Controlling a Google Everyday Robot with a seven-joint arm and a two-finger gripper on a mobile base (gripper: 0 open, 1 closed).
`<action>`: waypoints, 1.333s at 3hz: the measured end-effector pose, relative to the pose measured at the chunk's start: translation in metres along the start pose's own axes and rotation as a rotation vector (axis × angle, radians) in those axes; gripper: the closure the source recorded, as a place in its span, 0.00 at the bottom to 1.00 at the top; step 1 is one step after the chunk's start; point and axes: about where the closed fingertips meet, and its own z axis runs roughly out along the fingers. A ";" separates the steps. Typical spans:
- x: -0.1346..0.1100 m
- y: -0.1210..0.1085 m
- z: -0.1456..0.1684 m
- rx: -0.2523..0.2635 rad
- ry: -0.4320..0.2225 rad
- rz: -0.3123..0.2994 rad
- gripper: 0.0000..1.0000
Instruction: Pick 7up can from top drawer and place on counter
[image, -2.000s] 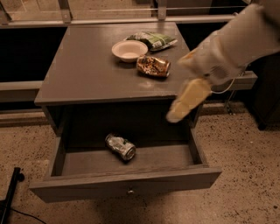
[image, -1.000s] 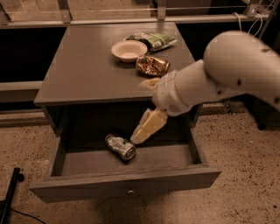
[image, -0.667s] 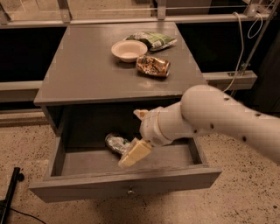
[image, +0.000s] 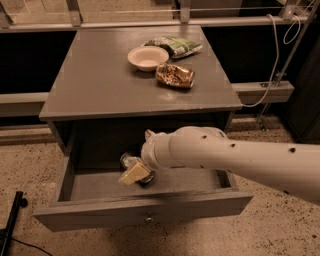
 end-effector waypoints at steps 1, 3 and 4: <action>0.008 -0.037 0.020 0.066 0.003 0.037 0.00; 0.033 -0.035 0.055 0.018 0.049 0.092 0.00; 0.041 -0.020 0.057 -0.029 0.065 0.100 0.18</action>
Offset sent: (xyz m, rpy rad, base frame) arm 0.0629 -0.0019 -0.0717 -0.0186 0.0862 -0.1105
